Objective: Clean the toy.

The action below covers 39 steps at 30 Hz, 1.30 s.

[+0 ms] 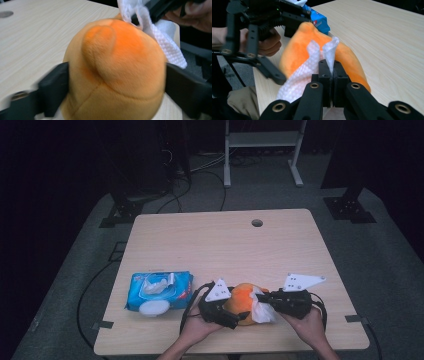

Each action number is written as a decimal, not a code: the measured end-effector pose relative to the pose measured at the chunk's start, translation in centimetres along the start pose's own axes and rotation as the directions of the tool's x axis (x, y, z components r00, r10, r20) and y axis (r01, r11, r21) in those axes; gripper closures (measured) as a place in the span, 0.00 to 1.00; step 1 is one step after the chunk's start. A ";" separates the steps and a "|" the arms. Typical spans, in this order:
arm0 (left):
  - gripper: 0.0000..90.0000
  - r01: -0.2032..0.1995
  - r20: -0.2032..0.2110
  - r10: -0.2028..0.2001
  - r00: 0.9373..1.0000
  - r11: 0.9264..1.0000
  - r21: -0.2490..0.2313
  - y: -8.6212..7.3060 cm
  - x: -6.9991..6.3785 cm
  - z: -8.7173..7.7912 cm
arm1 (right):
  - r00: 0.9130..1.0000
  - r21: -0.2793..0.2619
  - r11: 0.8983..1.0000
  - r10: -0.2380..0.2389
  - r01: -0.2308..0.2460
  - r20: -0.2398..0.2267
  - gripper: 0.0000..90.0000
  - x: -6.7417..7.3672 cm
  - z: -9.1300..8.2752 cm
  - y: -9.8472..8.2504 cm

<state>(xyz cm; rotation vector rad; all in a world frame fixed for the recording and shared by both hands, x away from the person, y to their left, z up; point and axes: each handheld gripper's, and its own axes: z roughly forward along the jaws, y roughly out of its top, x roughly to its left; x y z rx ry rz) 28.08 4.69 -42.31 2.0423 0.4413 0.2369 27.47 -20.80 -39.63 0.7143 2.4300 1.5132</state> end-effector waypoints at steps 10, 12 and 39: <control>0.33 -0.190 -0.035 0.191 0.981 0.982 0.020 0.0 -2.6 0.5 | 0.998 -0.043 0.999 0.003 -0.006 -0.065 0.97 0.4 0.1 0.3; 0.33 -0.204 -0.033 0.205 0.978 0.979 0.018 0.0 -2.7 0.5 | 0.998 -0.038 0.998 0.040 -0.041 -0.040 0.97 -0.4 -0.4 -0.1; 0.35 -0.307 -0.090 0.309 0.947 0.951 0.040 0.1 -3.3 -0.1 | 0.992 0.005 0.993 0.118 -0.118 -0.039 0.96 -1.8 -1.0 -0.9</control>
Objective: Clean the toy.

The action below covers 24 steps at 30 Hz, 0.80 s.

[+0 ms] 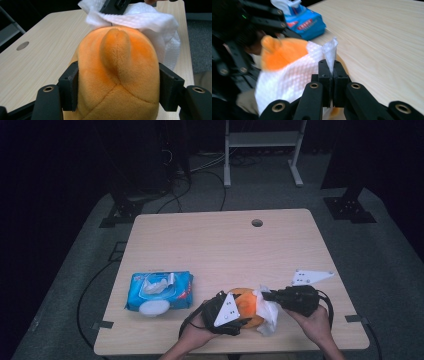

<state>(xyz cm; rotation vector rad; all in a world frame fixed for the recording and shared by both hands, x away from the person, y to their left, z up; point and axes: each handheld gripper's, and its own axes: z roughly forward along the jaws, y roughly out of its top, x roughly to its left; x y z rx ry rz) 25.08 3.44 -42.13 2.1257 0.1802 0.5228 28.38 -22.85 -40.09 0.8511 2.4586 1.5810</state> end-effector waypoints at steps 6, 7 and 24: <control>0.34 -0.109 -0.017 0.110 0.994 0.994 0.029 0.1 -1.2 0.4 | 0.993 -0.002 0.997 -0.083 0.084 -0.084 0.96 2.5 1.4 1.1; 0.34 -0.102 -0.017 0.102 0.995 0.994 0.026 0.1 -1.1 0.4 | 0.993 0.005 0.997 -0.072 0.072 -0.089 0.96 2.2 1.6 0.8; 0.38 0.365 0.105 -0.359 0.927 0.930 -0.050 -1.1 2.8 -0.1 | 0.999 -0.030 0.999 -0.017 0.018 0.051 0.96 0.3 0.5 0.2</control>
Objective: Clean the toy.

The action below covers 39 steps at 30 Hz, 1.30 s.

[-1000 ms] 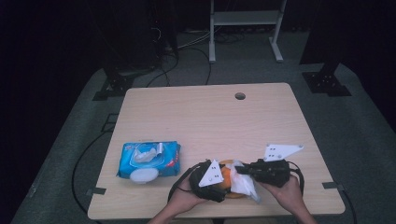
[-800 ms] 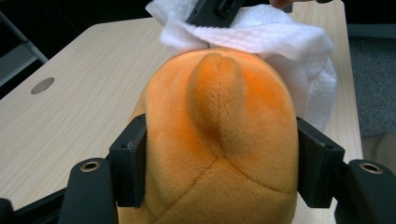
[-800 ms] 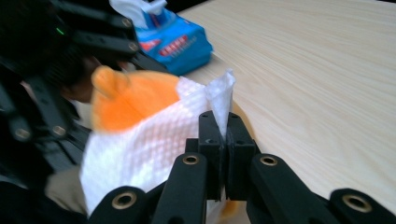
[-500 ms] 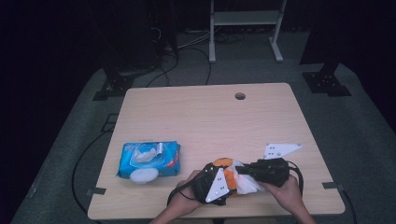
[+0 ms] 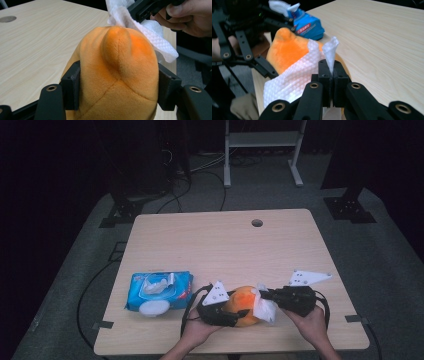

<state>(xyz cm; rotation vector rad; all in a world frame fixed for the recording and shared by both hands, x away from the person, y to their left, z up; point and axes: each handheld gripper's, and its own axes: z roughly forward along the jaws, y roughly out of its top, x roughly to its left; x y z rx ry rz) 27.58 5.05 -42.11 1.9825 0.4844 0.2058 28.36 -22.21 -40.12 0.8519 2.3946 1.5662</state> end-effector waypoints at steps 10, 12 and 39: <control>0.38 0.103 0.045 -0.102 0.994 0.995 -0.020 -0.3 1.0 -0.1 | 0.999 0.011 0.999 -0.046 0.045 0.025 0.96 0.3 0.1 0.0; 0.37 0.114 0.049 -0.112 0.992 0.993 -0.021 -0.3 1.1 -0.1 | 0.999 -0.015 1.000 -0.014 0.014 0.034 0.96 0.1 -0.4 0.0; 0.35 0.138 0.047 -0.137 0.989 0.990 -0.017 -0.5 1.6 -0.2 | 0.997 -0.039 0.996 -0.077 0.076 -0.022 0.95 1.3 0.5 0.6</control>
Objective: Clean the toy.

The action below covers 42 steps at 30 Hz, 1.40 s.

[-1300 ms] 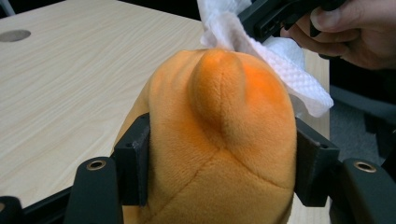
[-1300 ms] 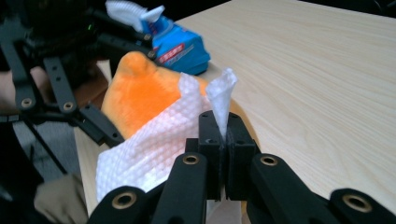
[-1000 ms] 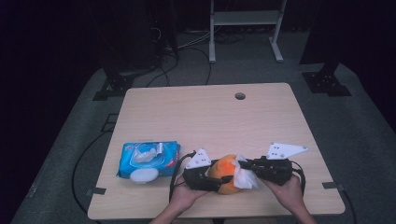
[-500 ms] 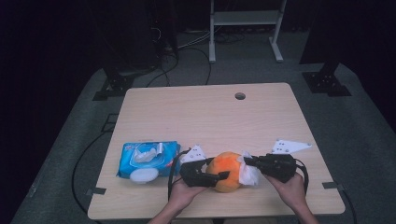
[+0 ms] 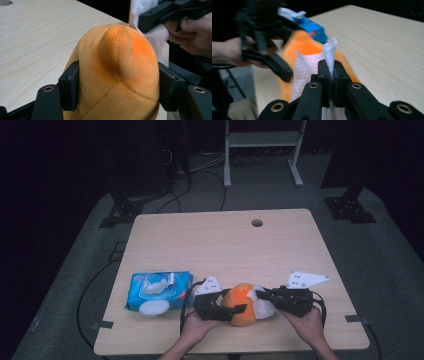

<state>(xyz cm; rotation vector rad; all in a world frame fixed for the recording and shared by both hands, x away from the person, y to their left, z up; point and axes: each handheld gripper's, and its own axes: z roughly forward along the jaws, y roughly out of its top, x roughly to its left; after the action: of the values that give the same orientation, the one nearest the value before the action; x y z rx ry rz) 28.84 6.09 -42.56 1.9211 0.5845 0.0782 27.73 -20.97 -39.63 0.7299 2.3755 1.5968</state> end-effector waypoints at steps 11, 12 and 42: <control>0.35 -0.011 0.000 0.011 1.000 1.000 0.001 0.0 0.0 0.2 | 1.000 -0.002 1.000 0.009 -0.009 0.030 0.95 -0.4 -0.4 0.0; 0.35 -0.019 -0.003 0.019 1.000 1.000 0.003 0.1 -0.1 0.2 | 1.000 -0.002 1.000 -0.009 0.009 0.025 0.95 0.0 -0.3 0.2; 0.35 -0.169 -0.007 0.169 0.986 0.986 0.005 -0.3 -1.2 0.0 | 0.981 -0.011 0.981 0.195 -0.195 0.009 0.94 -2.9 -1.1 -1.5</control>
<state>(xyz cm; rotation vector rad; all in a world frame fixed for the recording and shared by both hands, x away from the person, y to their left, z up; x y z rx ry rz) 27.67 5.70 -42.58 1.9726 0.4263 0.1925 29.36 -23.76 -40.90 0.9938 2.3488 1.6719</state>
